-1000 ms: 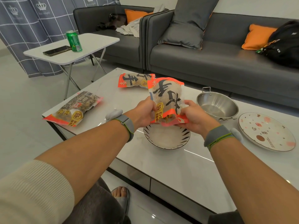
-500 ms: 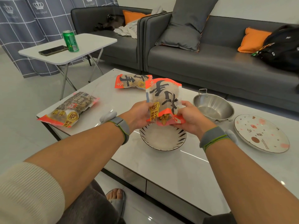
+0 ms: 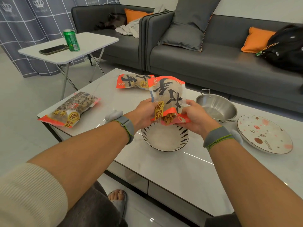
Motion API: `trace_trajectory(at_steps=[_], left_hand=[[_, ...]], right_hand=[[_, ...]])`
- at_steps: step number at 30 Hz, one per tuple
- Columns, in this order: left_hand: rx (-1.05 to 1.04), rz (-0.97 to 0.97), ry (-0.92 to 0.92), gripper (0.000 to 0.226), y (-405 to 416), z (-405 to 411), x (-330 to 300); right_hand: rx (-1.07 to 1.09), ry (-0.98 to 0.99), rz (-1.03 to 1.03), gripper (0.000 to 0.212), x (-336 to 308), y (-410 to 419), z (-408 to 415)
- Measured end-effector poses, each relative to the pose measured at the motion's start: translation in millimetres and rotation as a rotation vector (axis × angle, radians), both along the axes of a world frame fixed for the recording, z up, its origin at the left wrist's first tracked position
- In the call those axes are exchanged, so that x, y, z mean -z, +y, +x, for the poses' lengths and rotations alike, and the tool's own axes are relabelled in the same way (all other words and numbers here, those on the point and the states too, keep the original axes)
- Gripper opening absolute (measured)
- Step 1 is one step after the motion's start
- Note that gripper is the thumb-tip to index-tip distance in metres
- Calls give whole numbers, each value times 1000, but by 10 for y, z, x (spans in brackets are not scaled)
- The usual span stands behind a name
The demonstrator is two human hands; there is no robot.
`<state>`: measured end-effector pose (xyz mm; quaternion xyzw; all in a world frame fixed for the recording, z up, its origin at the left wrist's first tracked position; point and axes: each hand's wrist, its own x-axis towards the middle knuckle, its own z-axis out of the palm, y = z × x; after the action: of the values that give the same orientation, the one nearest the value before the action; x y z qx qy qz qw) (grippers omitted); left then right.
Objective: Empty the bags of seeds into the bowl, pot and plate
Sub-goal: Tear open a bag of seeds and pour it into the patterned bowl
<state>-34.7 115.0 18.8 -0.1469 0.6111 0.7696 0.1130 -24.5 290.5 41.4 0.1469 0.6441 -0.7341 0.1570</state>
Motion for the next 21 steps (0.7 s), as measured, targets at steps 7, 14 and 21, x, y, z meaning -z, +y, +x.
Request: trace_trajectory(at_steps=[7,14,21], left_hand=[[13,-40,-14,33,-50,-5,-13],[34,-37,-14,33,-84,4,-13],[72,-45,-29,31,-91,11,-2]], right_hand=[[-2,-7,6,64,3,-20,-27],[-8,-19,1,63,15,-49,-17],[-9,-31,2,64,30,-51,-9]])
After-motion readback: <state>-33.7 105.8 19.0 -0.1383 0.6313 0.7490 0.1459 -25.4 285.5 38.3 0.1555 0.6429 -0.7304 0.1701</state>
